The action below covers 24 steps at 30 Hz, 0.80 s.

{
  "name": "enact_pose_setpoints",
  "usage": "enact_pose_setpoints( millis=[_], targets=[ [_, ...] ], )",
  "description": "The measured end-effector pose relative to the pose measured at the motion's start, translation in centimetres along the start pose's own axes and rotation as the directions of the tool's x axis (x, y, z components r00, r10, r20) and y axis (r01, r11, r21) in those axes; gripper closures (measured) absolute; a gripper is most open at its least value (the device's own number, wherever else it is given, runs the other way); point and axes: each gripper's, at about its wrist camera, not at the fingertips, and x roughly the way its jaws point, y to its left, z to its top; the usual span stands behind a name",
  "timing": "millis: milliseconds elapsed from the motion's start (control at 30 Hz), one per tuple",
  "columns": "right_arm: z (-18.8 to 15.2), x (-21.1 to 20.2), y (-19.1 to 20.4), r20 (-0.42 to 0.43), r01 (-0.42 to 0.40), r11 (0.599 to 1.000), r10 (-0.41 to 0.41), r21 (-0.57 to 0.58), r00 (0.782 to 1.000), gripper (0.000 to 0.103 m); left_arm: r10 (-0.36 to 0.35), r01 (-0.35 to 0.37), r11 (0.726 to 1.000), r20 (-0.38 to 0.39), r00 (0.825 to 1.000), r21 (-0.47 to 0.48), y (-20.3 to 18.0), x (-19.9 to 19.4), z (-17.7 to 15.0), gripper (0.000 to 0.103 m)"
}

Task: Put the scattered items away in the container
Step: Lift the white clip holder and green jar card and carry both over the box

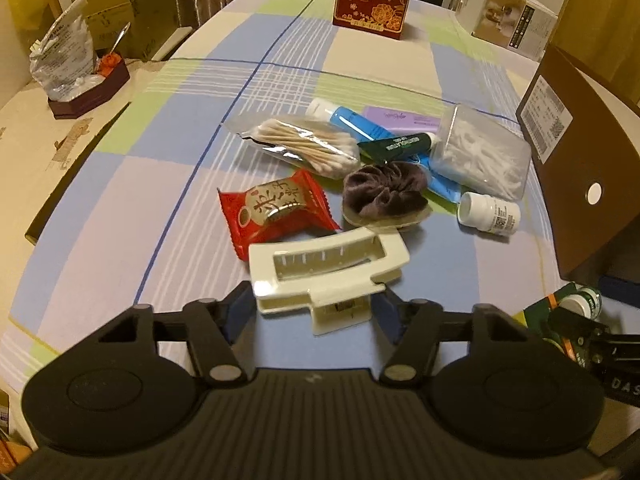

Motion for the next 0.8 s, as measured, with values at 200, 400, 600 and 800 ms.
enact_pose_setpoints(
  millis=[200,400,600,800],
  targets=[
    [0.0,-0.7,0.1,-0.025,-0.023,1.0,0.022,-0.015,0.999,0.065,0.0,0.0,1.0,-0.004,1.0,0.029,-0.1,-1.0,-0.5,0.045],
    [0.9,-2.9,0.5,0.019,-0.063,0.998,0.064,-0.024,0.998,0.065,-0.014,0.01,0.997,0.045,0.999,0.074,-1.0,-3.5,-0.6,0.049],
    [0.7,-5.2,-1.0,0.042,-0.072,0.997,0.07,0.03,0.997,0.065,0.0,-0.007,0.994,0.064,0.998,0.106,-1.8,-4.5,-0.5,0.049],
    [0.6,-8.6,-2.9,0.105,-0.08,0.994,0.071,0.078,0.992,0.065,-0.04,0.025,0.993,0.124,0.991,0.118,-3.2,-7.4,0.0,0.049]
  ],
)
